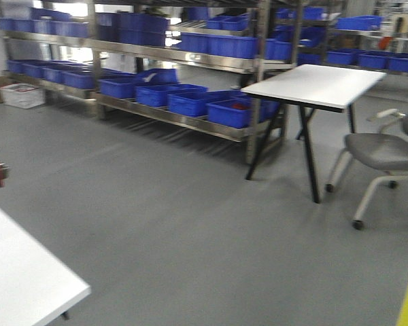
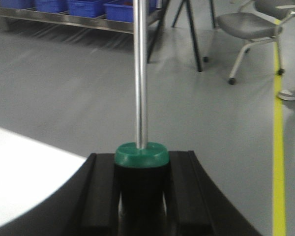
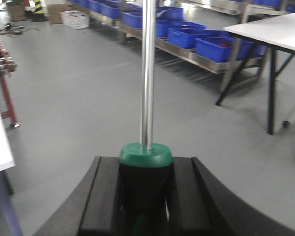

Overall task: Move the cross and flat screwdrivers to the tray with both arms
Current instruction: 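Drive the base away from the table holding both screwdrivers, then drive the base along the shelves to the grey tray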

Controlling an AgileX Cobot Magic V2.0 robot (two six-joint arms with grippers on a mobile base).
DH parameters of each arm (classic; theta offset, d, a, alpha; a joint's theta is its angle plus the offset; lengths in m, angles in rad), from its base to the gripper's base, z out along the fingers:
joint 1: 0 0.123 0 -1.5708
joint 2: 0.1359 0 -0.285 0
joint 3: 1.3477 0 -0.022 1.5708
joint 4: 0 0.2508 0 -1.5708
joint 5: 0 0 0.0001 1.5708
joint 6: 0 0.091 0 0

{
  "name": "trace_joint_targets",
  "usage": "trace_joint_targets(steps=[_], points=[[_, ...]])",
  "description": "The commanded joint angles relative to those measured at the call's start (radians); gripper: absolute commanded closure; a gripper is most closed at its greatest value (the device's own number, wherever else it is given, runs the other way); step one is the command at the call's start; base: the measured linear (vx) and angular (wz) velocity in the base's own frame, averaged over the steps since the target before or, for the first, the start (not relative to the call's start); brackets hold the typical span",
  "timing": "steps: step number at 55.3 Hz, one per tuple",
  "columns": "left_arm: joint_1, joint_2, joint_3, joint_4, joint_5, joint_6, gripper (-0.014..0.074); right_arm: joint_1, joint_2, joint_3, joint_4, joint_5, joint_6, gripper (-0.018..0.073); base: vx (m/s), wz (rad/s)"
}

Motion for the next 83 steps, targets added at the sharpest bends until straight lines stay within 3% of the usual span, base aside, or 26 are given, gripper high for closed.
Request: trace_joint_targets(steps=[1,53,83], points=[[-0.004,-0.004,-0.03,-0.032,-0.088,-0.001,0.0599,0.001,-0.005,-0.031,0.005,-0.09,-0.006,0.0567,0.05,-0.57],[-0.004,-0.004,-0.03,-0.032,-0.088,-0.001,0.0599,0.001,-0.005,-0.031,0.005,-0.09,-0.006,0.0567,0.17,-0.54],[-0.004,-0.004,-0.03,-0.032,-0.088,-0.001,0.0599,0.001,-0.005,-0.031,0.005,-0.09,-0.006,0.0567,0.32,-0.11]])
